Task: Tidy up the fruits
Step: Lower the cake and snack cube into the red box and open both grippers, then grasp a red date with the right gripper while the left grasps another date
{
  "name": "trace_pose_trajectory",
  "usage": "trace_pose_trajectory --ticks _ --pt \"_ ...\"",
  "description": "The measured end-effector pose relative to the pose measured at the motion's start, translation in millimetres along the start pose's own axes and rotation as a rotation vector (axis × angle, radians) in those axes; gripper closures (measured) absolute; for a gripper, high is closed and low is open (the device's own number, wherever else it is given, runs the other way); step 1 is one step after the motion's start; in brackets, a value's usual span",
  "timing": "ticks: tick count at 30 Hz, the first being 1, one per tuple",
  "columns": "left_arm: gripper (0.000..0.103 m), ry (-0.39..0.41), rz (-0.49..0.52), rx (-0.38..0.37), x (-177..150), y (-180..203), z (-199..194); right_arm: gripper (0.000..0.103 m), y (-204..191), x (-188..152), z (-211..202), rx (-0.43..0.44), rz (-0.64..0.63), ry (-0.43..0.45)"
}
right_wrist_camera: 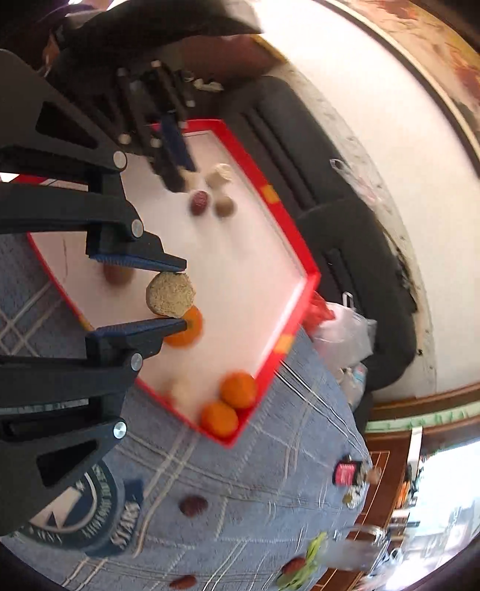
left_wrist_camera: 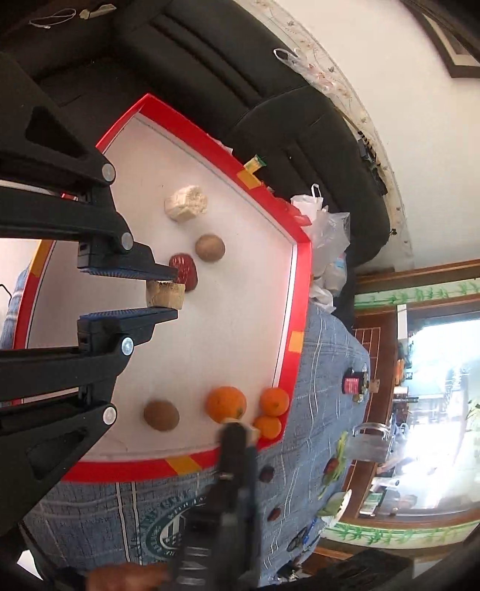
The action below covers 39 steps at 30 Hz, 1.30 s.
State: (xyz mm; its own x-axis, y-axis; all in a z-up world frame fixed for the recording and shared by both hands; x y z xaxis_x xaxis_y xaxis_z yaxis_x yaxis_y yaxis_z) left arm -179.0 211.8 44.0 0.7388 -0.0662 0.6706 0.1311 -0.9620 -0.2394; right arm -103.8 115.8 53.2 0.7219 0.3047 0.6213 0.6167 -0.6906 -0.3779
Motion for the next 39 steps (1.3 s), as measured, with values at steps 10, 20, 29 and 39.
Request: trace_pose_trajectory --ticks 10,20,29,39 --pt "0.090 0.000 -0.017 0.059 -10.4 -12.8 6.5 0.075 -28.6 -12.7 37.2 0.013 -0.022 -0.099" --pt "0.086 -0.030 -0.018 0.076 -15.7 -15.4 10.3 0.075 -22.0 -5.2 35.3 0.050 0.025 -0.110" --pt "0.051 0.015 0.015 0.070 4.1 -1.8 -3.0 0.075 41.2 22.3 -34.8 0.022 0.108 0.043" --pt "0.042 0.093 0.134 -0.037 52.8 63.1 -9.3 0.075 211.4 46.6 -90.5 -0.244 0.398 0.147"
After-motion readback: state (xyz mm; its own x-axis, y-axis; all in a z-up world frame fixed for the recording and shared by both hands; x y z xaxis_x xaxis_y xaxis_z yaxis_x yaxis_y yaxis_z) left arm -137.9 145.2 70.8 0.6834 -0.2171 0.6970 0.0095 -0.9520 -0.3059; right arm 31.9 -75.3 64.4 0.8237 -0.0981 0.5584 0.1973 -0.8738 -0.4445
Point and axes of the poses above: each gripper's, at about its wrist camera, not at the fingertips, and z roughly the way its jaws point, y to its right, x to its top, the point moved 1 cm from there along z, roughly the way its jaws point, and after that the axes turned 10 degrees about z, right-handed, at the moved point
